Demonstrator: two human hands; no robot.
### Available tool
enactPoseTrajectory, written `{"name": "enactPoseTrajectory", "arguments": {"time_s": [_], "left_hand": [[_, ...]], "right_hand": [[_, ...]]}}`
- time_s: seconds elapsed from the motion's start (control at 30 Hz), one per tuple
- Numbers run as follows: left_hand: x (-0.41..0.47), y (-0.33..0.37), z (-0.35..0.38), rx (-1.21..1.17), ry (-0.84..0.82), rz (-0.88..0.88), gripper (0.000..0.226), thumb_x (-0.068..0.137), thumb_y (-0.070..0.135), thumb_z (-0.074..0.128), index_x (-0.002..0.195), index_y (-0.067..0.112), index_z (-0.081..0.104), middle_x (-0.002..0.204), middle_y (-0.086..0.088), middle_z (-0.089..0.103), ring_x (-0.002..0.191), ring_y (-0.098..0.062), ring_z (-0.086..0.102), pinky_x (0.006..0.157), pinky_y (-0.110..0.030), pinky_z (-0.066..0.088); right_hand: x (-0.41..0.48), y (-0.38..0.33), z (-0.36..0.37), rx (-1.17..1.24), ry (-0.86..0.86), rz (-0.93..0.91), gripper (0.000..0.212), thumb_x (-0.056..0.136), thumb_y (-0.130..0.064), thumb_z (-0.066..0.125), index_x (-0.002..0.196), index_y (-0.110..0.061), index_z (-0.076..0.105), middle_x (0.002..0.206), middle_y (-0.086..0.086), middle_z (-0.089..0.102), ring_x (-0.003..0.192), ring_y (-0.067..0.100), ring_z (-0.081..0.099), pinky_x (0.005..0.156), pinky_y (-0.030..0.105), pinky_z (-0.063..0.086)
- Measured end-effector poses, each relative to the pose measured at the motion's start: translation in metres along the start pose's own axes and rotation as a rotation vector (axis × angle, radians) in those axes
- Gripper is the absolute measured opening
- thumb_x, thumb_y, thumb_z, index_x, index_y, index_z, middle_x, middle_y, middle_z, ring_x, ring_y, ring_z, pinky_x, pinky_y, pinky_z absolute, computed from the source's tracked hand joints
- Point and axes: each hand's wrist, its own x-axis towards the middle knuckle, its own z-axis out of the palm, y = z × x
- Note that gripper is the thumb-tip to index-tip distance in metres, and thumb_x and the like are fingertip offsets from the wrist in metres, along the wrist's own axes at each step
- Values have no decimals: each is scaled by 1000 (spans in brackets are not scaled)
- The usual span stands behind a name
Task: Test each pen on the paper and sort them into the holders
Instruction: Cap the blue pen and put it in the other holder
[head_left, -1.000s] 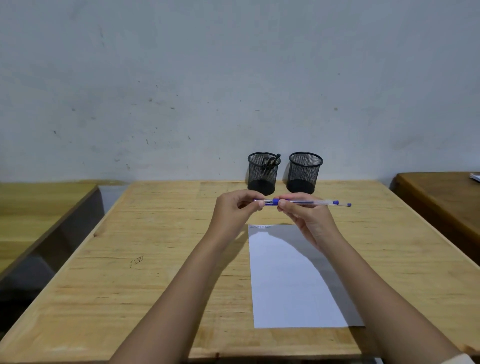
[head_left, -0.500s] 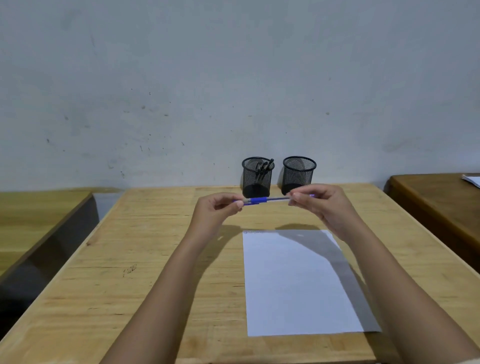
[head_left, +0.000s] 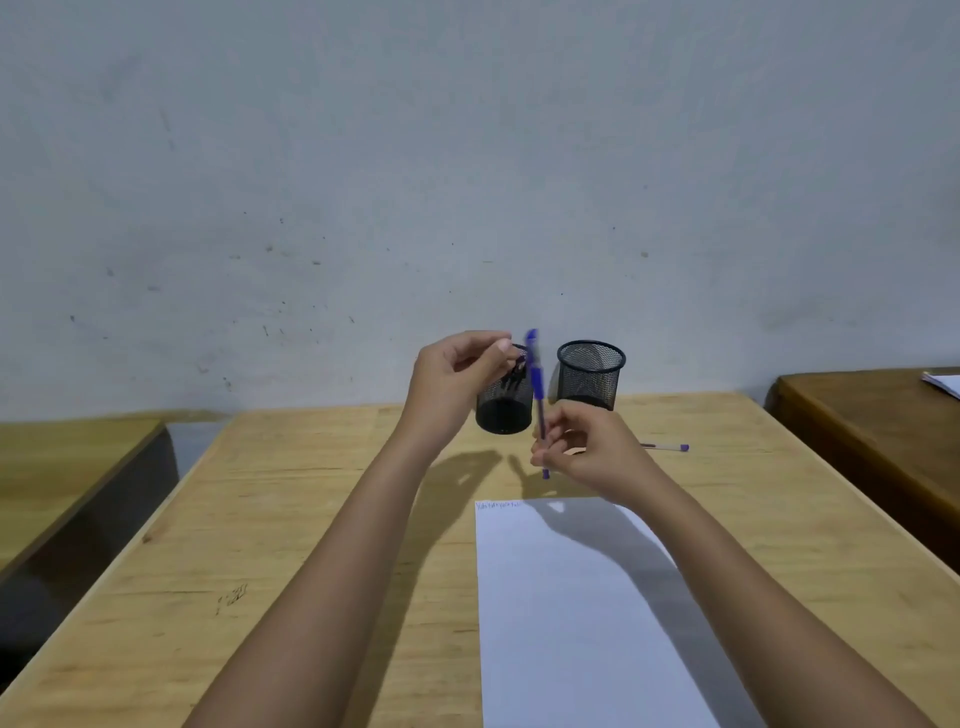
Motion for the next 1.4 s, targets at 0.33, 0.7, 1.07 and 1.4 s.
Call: {"name": "enactPoseTrajectory", "arguments": {"time_s": [0.33, 0.7, 1.07, 1.4], "left_hand": [[24, -76, 60, 419, -153, -171, 36, 86, 22, 65, 117, 5, 57, 98, -3, 57, 86, -16, 54, 80, -32, 47], [66, -139, 114, 434, -105, -188, 86, 83, 57, 54, 147, 15, 14, 148, -8, 32, 137, -22, 32, 113, -39, 30], [79, -156, 120, 339, -61, -156, 86, 86, 59, 49, 150, 21, 6, 154, -2, 26, 141, -15, 26, 117, -38, 24], [67, -154, 93, 514, -254, -75, 57, 87, 59, 42, 134, 28, 38, 128, 4, 56, 122, -11, 49, 105, -36, 39]], "right_hand": [[51, 21, -58, 500, 511, 54, 16, 92, -5, 50, 79, -14, 47, 74, 2, 59, 82, 24, 71, 79, 34, 57], [112, 80, -85, 71, 589, 179, 18, 88, -26, 56, 87, -10, 66, 88, 12, 69, 88, 27, 63, 84, 40, 51], [126, 95, -77, -10, 357, 235, 40, 93, -21, 52, 131, -9, 50, 135, 6, 53, 127, 19, 47, 95, 20, 31], [67, 101, -91, 47, 315, 213, 55, 81, -16, 70, 131, -7, 48, 126, 3, 55, 117, 15, 52, 98, 26, 41]]}}
